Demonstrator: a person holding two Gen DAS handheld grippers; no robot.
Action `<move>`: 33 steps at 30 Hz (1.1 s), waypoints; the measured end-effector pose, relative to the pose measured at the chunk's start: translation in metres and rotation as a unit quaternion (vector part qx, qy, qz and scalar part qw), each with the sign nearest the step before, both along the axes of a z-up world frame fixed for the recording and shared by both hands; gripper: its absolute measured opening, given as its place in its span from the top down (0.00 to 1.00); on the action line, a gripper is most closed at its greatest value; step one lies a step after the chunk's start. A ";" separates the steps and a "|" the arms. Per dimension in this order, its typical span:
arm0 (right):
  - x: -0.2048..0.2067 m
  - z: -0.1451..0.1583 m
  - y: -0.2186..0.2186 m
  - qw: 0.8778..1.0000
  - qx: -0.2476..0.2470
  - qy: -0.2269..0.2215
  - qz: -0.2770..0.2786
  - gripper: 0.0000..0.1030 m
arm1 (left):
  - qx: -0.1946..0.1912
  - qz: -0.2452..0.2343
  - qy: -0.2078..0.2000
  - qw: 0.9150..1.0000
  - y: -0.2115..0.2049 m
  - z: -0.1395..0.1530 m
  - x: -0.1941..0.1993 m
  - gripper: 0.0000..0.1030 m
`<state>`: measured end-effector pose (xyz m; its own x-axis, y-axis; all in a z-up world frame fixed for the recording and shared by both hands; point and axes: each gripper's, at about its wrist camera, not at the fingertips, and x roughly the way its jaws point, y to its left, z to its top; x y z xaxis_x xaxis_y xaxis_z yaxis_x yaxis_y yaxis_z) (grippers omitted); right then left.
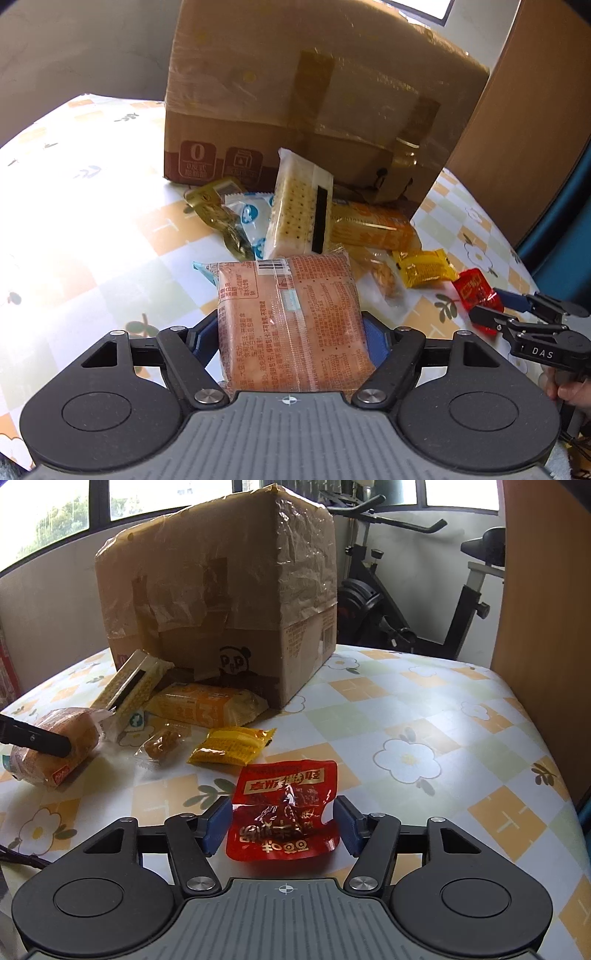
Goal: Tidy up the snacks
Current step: 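Grasp the red jerky packet with the right tool while the left tool holds the bread packet, then lift the bread packet and red packet and carry both over the box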
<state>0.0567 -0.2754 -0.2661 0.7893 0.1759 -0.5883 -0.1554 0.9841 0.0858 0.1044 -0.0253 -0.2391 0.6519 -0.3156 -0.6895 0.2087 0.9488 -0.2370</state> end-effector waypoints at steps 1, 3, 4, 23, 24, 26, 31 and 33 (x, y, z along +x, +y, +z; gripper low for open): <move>0.000 0.000 -0.001 1.000 0.003 -0.001 -0.003 0.60 | 0.000 0.000 -0.004 1.000 -0.001 0.002 -0.001 0.24; -0.001 0.000 -0.003 1.000 0.010 -0.003 -0.011 0.64 | 0.000 -0.004 -0.013 1.000 -0.001 0.004 -0.002 0.24; -0.001 0.000 -0.004 1.000 0.012 -0.003 -0.015 0.64 | 0.001 -0.008 -0.018 1.000 -0.003 0.006 -0.004 0.24; -0.013 0.002 -0.035 0.993 0.102 -0.037 -0.049 0.91 | 0.008 -0.045 -0.074 0.996 -0.010 0.019 -0.016 0.24; -0.013 0.002 -0.036 0.992 0.106 -0.040 -0.052 0.91 | 0.009 -0.046 -0.075 0.996 -0.010 0.020 -0.016 0.24; -0.015 0.004 -0.039 0.991 0.111 -0.045 -0.060 0.91 | 0.009 -0.048 -0.077 0.996 -0.009 0.021 -0.016 0.24; -0.022 0.018 -0.046 0.986 0.128 -0.065 -0.081 0.91 | 0.012 -0.049 -0.107 0.993 -0.003 0.039 -0.016 0.24; -0.025 0.029 -0.051 0.981 0.150 -0.083 -0.087 0.91 | 0.016 -0.049 -0.127 0.991 0.001 0.051 -0.017 0.24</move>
